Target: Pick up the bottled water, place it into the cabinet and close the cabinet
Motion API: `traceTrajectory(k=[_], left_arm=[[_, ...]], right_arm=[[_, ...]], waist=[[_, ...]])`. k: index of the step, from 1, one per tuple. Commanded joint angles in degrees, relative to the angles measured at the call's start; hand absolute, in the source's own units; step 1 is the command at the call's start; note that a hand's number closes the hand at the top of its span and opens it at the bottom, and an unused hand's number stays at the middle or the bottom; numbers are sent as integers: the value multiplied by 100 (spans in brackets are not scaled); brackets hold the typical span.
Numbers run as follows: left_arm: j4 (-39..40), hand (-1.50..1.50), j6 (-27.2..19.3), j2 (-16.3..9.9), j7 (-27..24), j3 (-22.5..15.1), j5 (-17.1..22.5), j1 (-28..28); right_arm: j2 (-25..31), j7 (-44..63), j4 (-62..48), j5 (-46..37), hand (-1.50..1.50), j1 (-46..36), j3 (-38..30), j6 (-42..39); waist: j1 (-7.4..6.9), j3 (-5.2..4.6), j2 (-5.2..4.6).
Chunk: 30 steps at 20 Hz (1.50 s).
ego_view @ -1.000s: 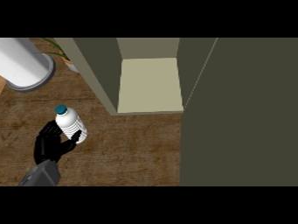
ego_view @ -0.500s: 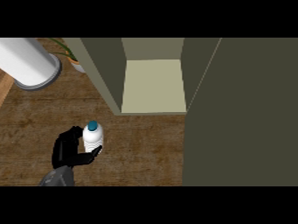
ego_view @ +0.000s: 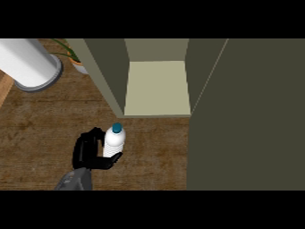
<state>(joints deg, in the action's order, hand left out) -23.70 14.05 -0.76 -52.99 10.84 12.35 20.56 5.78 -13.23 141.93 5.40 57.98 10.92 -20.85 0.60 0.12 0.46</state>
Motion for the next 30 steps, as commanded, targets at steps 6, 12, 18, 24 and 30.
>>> traceTrajectory(k=[6, 12, 18, 24, 30], left_arm=[[-1013, 150, -770, 75, 950, -1334, 1281, 345], [-2385, 150, -2287, 76, 1549, -2662, 1380, 293], [-2599, 150, -3426, 69, 2111, -3116, 1849, 1090], [-2683, 150, -4271, 61, 2624, -3477, 1518, 1480], [-2514, 150, -4800, 35, 3012, -3285, 1521, 1725]], right_arm=[[59, 53, 621, 426, -150, 400, 22, -148], [-94, 360, 356, 445, -150, -114, 43, 89], [35, 91, 282, 572, -150, -116, -319, -114], [-78, -35, -31, 430, -150, -373, -234, -83], [5, 21, -13, 570, -150, -380, -458, -130]], waist=[[65, -9, 18], [-48, -4, 17], [151, -12, -35], [223, -2, -40], [275, -5, -72]])
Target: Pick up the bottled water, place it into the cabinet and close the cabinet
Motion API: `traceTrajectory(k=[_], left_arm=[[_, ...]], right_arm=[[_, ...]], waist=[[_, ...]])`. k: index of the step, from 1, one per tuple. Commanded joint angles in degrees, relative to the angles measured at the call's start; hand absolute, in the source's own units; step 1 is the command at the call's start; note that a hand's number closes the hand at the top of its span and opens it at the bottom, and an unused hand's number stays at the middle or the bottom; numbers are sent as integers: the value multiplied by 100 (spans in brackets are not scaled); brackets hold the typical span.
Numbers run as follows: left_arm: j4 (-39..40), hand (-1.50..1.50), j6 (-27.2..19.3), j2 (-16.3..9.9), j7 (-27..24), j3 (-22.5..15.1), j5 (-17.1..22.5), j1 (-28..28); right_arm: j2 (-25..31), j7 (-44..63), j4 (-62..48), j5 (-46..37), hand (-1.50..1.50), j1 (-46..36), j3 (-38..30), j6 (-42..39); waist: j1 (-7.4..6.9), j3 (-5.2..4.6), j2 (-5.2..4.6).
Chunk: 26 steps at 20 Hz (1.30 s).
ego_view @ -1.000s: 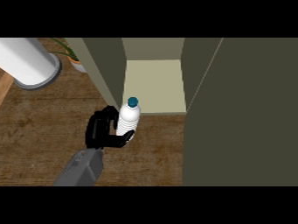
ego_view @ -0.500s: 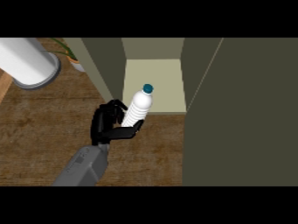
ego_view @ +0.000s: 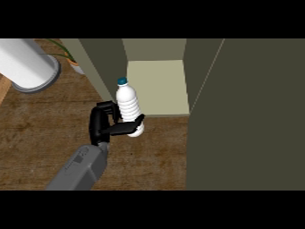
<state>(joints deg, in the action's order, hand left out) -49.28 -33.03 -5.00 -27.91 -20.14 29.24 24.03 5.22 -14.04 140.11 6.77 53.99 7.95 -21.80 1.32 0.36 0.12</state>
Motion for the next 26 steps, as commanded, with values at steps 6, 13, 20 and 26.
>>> traceTrajectory(k=[6, 13, 20, 26], left_arm=[[375, 150, -596, 19, 939, -384, -523, 1782], [758, 150, -1197, -93, 1363, -372, -579, 1927], [767, 150, -1496, -38, 1207, -256, -438, 1850], [808, -150, -1769, -392, 1151, -599, -817, 1923]], right_arm=[[24, 233, 323, 274, -150, -124, 96, -39], [99, 74, 98, 364, -150, -152, -73, -195], [71, -44, -83, 464, -150, -286, -184, -240], [76, 36, -43, 495, -150, -409, -255, -209]], waist=[[392, -33, -90], [473, -37, -117], [538, -39, -149], [526, -38, -171]])
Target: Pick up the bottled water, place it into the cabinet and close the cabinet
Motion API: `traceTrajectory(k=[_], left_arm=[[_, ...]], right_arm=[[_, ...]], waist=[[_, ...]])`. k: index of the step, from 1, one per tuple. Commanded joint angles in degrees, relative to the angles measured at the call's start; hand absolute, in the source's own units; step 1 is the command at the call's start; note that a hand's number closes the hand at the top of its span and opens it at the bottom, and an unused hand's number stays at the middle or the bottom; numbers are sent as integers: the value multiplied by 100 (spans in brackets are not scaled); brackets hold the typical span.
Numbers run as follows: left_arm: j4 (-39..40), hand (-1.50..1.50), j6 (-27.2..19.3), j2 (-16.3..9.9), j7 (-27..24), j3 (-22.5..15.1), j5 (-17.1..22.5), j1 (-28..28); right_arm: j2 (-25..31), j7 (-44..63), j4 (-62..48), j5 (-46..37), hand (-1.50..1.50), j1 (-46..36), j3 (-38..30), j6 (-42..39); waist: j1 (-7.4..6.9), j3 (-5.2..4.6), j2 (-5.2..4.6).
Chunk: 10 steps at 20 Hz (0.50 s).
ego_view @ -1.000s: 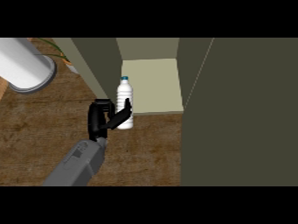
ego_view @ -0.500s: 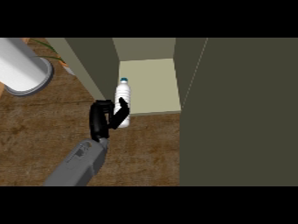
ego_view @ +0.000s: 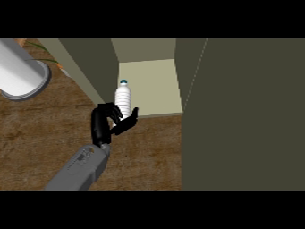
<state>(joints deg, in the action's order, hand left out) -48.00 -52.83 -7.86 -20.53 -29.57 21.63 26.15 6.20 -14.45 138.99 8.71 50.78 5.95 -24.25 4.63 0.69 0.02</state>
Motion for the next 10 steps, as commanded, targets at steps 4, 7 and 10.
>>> traceTrajectory(k=[4, 7, 10], left_arm=[[713, -150, -52, -204, 431, 230, -182, 1733], [444, -150, 2, -156, 604, 238, -41, 1778], [235, -150, 261, -200, 516, 26, -63, 1695]], right_arm=[[114, 57, 46, 272, -150, -33, -55, -144], [70, 12, 4, 245, -150, -38, 113, -205], [117, 54, 27, 327, -150, -45, 33, -219]], waist=[[296, -68, -156], [349, -69, -143], [372, -75, -149]])
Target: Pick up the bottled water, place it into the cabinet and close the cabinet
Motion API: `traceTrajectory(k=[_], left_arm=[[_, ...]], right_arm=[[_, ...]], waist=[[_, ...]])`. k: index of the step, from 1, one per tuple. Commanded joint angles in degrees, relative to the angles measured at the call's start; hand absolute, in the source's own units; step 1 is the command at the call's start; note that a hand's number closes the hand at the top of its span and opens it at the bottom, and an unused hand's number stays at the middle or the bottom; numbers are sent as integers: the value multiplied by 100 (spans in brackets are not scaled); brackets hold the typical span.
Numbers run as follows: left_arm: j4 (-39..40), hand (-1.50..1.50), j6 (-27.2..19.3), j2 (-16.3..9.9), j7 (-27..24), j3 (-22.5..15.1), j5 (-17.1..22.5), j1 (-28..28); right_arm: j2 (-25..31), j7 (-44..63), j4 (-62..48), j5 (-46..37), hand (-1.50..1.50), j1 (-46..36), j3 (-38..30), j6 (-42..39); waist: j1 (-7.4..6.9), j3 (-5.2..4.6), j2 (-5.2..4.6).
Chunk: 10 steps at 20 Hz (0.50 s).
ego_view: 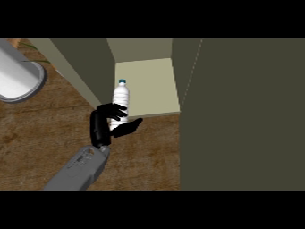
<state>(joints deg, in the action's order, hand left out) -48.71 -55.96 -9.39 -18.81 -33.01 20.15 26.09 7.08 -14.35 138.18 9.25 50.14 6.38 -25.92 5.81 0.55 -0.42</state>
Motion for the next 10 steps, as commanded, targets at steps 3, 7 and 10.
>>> traceTrajectory(k=[3, 7, 10], left_arm=[[-211, -150, 719, 33, 134, 483, 303, 1605], [-716, -150, 1031, 38, 42, 457, 512, 1556], [-759, -150, 1405, 62, -38, 579, 695, 1744]], right_arm=[[21, 49, 19, 202, -150, -6, 27, -61], [36, 105, 126, 216, -150, 23, 107, -91], [-14, 160, 169, 302, -150, 80, 54, -5]], waist=[[174, -77, -79], [85, -80, -19], [-49, -76, -19]])
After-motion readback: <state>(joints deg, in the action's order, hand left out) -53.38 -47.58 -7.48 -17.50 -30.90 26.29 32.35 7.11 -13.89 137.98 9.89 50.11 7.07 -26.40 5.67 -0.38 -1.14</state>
